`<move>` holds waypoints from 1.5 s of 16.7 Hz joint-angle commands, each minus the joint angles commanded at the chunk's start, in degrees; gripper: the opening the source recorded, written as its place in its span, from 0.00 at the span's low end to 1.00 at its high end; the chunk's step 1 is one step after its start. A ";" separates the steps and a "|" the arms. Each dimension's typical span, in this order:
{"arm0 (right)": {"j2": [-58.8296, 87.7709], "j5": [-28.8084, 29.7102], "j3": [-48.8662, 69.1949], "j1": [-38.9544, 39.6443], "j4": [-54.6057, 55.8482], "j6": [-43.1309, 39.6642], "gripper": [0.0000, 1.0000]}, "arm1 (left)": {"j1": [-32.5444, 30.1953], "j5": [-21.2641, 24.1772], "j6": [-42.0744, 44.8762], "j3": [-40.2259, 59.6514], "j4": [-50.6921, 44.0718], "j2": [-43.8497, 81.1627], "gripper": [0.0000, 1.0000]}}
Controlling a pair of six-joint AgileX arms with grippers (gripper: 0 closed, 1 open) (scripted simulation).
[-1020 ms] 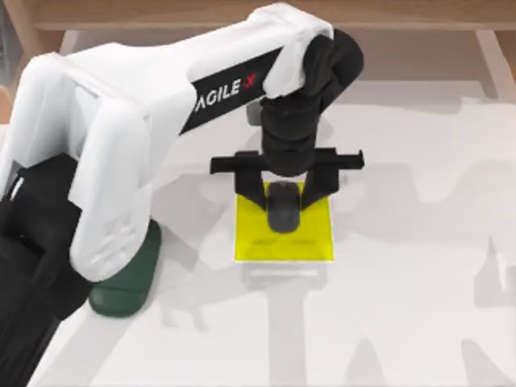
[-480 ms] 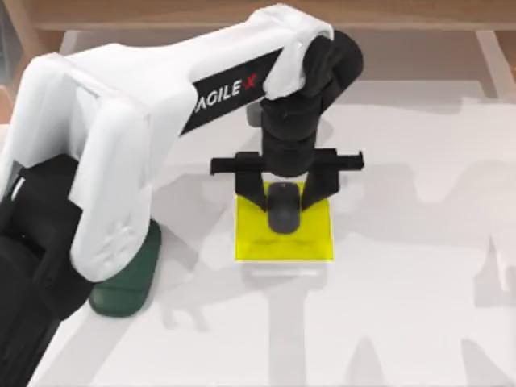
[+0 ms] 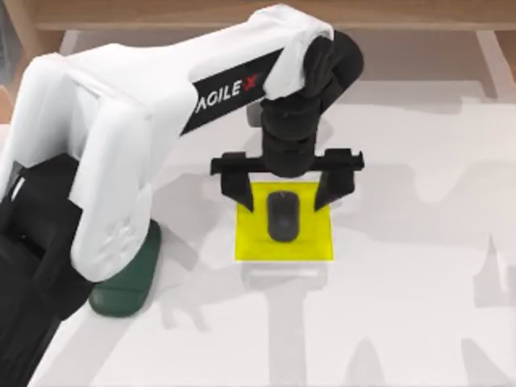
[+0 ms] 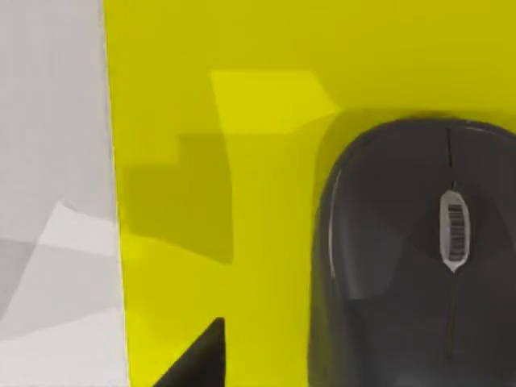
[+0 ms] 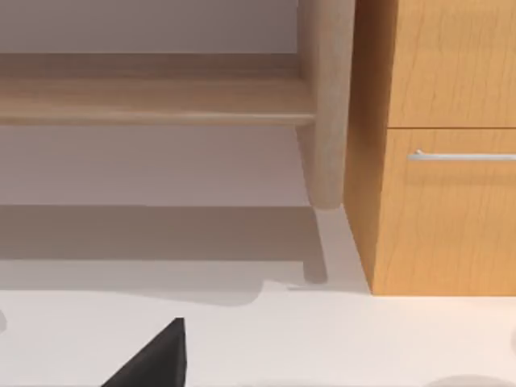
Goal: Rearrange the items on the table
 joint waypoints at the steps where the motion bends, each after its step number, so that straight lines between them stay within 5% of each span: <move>1: 0.00 0.00 0.00 0.00 0.00 0.00 1.00 | 0.00 0.00 0.00 0.00 0.00 0.00 1.00; 8: 0.00 0.00 0.00 0.00 0.00 0.00 1.00 | 0.16 0.00 0.07 -0.01 0.01 -0.09 1.00; 12: 0.00 0.00 0.00 0.00 0.00 0.00 1.00 | 6.30 -0.10 5.50 -3.13 1.13 -3.47 1.00; 17: 0.00 0.00 0.00 0.00 0.00 0.00 1.00 | 24.58 0.06 21.12 -15.05 4.14 -11.48 1.00; 25: 0.00 0.00 0.00 0.00 0.00 0.00 1.00 | 63.73 0.35 51.59 -40.44 10.43 -28.67 1.00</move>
